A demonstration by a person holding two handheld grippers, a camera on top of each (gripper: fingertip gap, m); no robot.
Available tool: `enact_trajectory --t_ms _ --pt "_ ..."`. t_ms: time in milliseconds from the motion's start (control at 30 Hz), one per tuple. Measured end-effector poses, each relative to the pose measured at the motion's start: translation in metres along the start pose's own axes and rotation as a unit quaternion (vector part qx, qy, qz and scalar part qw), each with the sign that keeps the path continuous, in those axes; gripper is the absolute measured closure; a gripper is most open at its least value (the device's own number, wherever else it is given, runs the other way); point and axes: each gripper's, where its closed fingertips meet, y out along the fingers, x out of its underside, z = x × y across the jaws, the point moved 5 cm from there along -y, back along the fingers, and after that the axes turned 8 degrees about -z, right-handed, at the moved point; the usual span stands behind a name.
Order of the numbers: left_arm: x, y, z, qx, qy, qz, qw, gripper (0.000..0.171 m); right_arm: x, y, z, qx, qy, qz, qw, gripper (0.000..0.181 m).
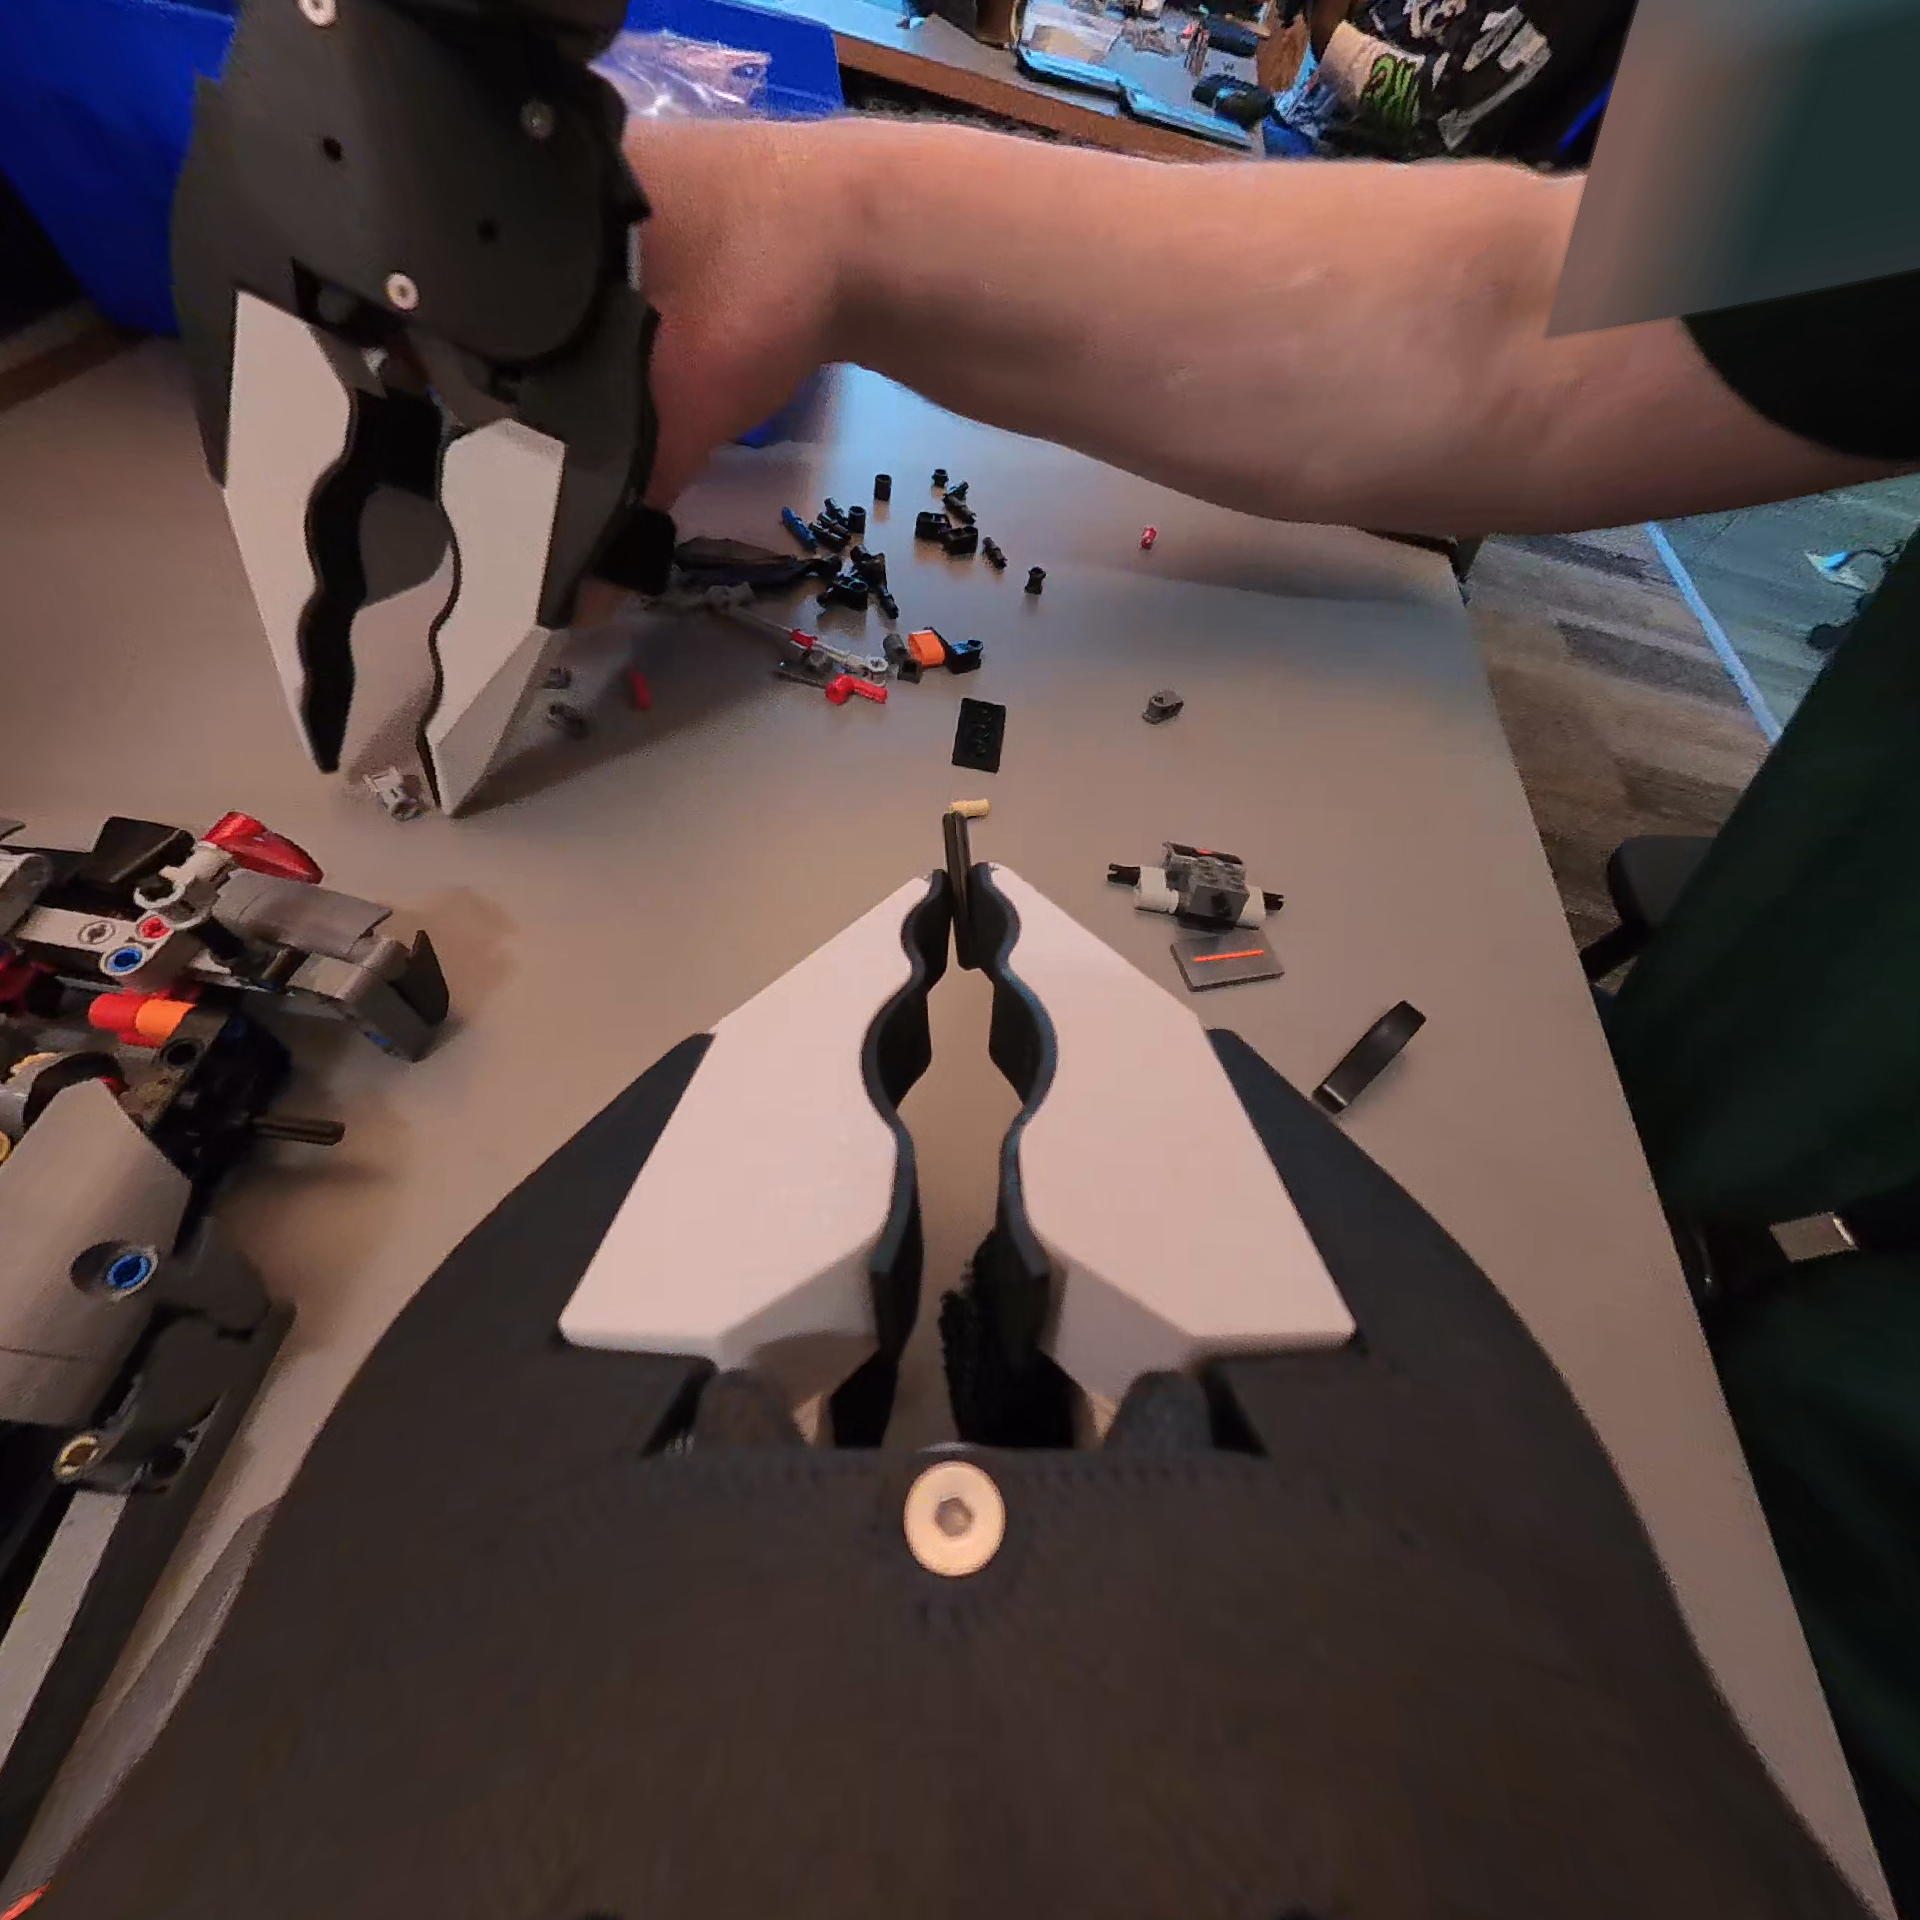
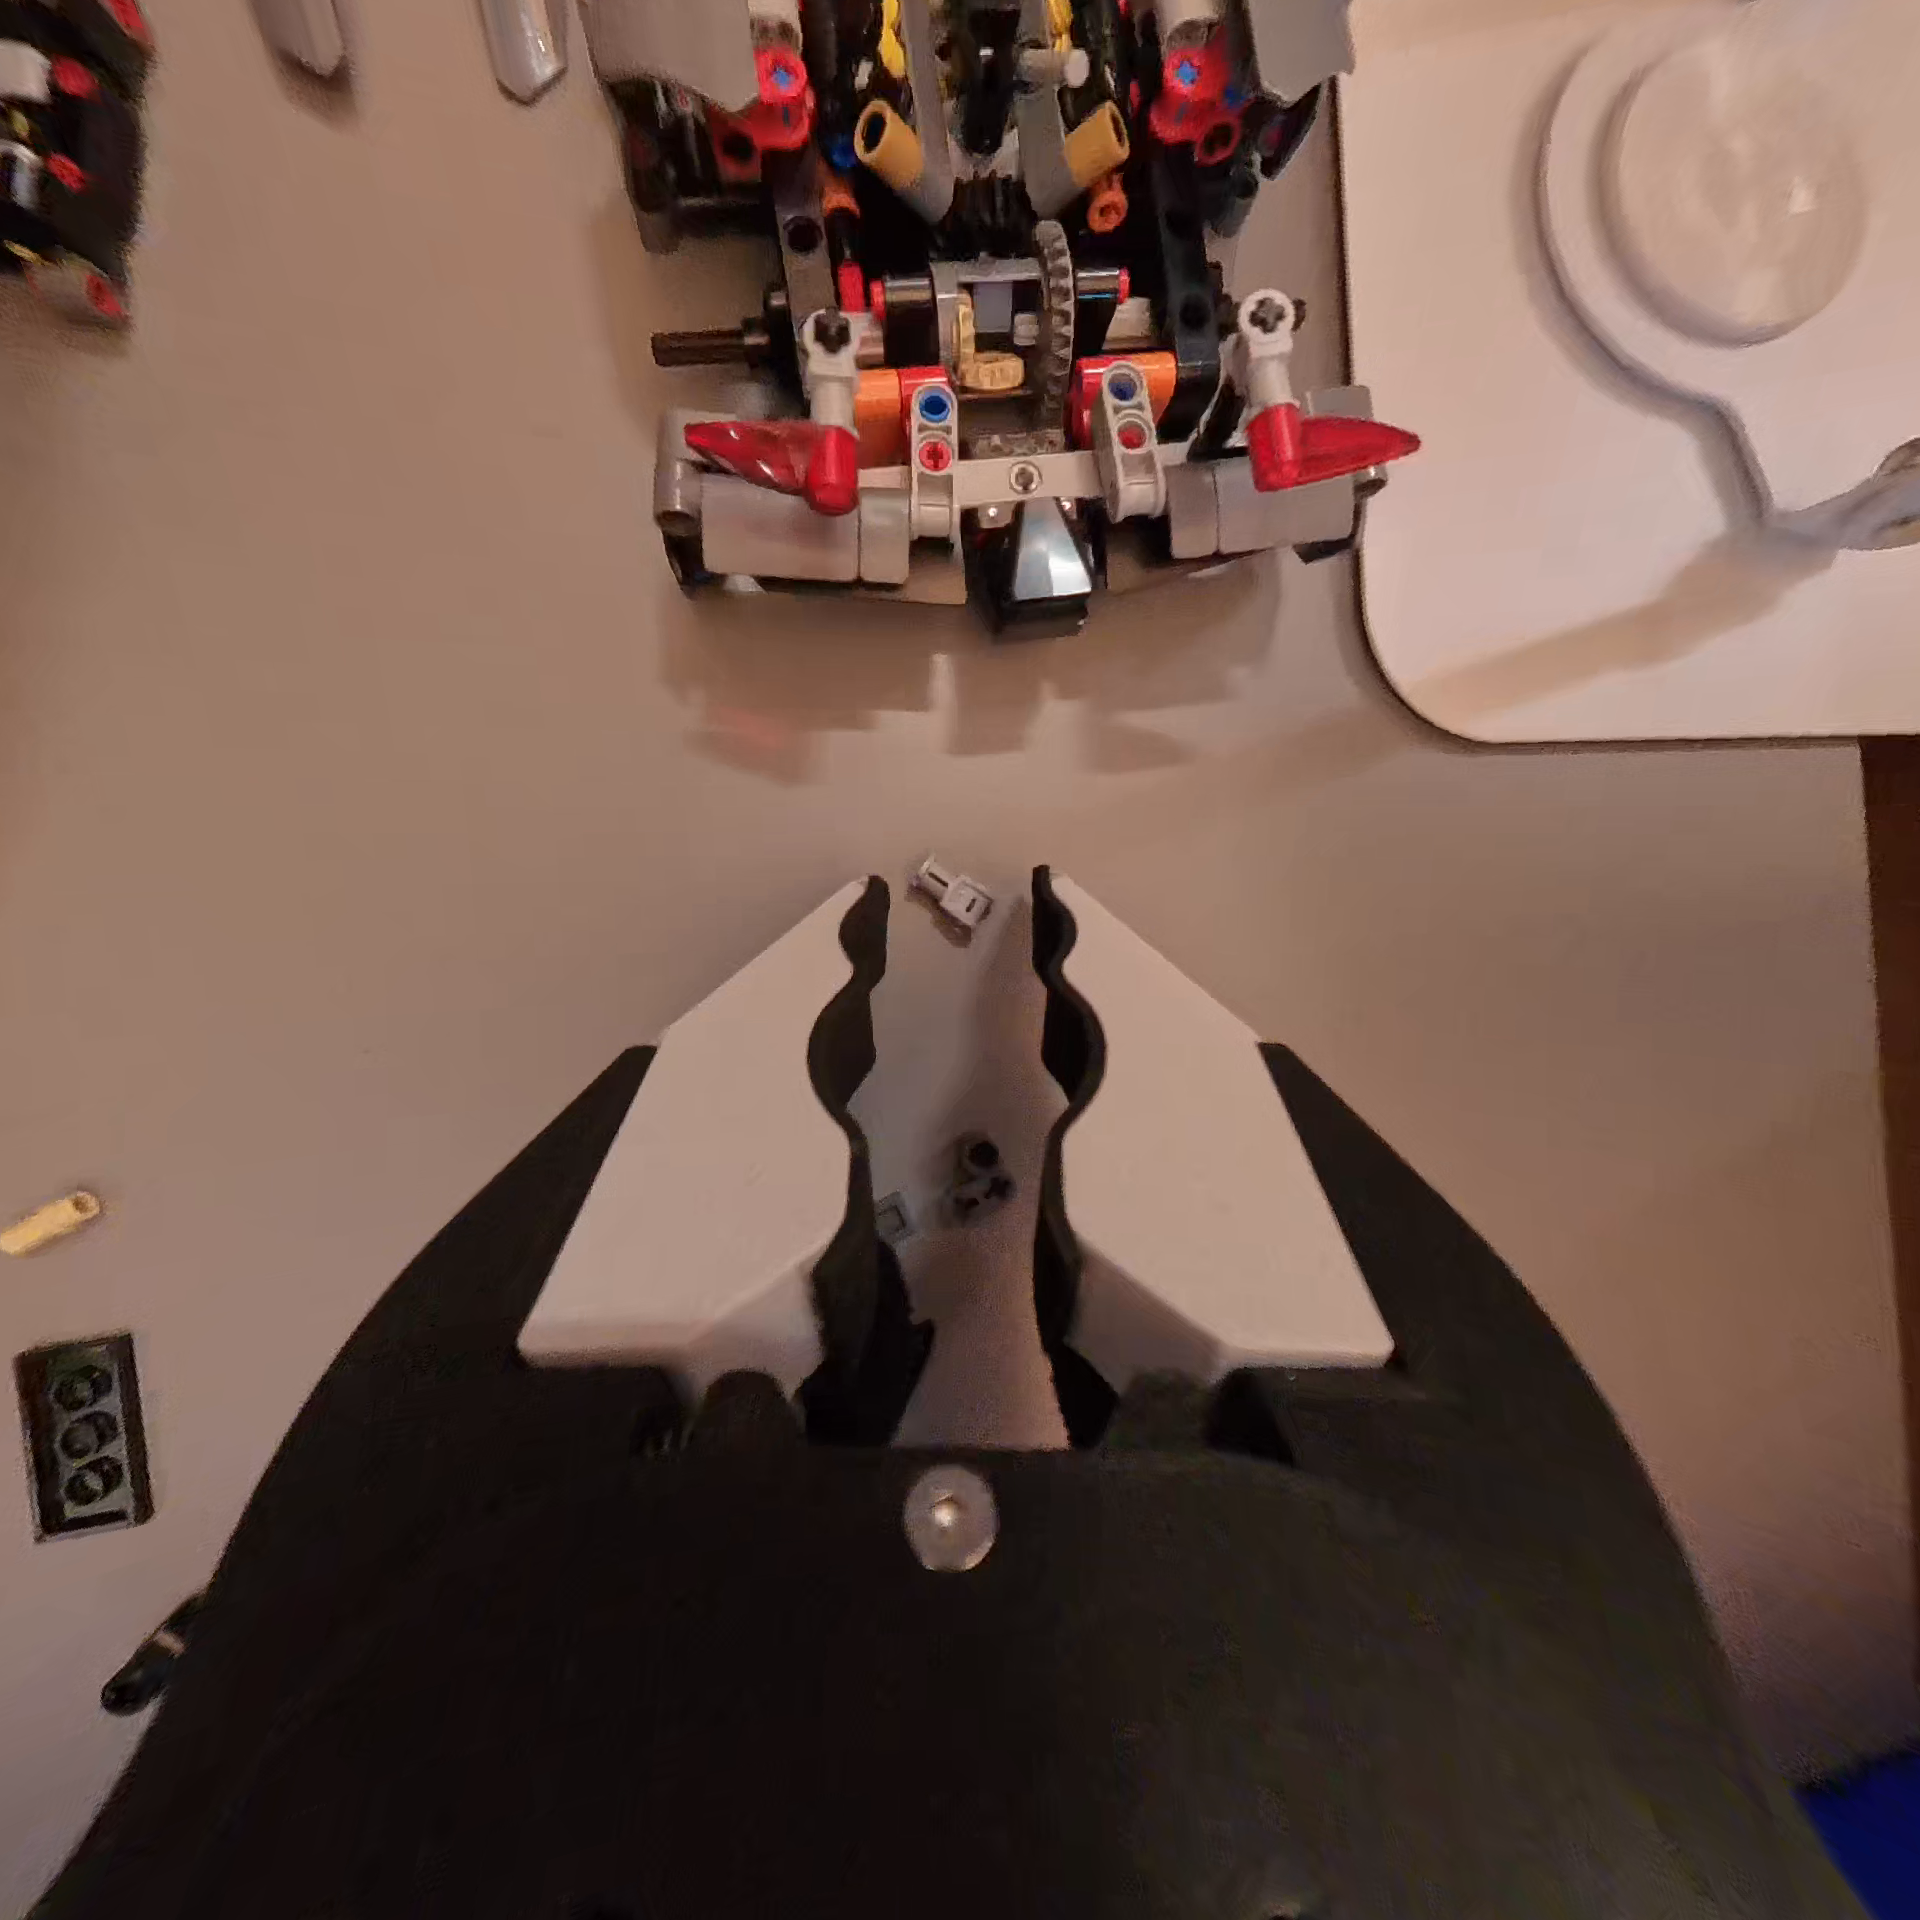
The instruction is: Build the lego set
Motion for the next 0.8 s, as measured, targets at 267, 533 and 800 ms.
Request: enact_trajectory --t_ms 267,533,800 --pt "0.000 0.000 0.000 0.001 -0.004 0.000 1.000 0.170 0.008 -0.003 -0.013 -0.066 0.028 -0.014 0.997 0.170" --pt "-0.002 0.002 0.003 0.001 0.001 -0.001 1.000 0.170 0.008 -0.006 -0.011 -0.034 0.011 -0.005 0.999 0.159" --pt "-0.001 0.001 0.000 -0.005 0.000 -0.003 1.000 0.170 0.002 -0.001 -0.015 -0.048 -0.008 0.004 0.999 0.176"
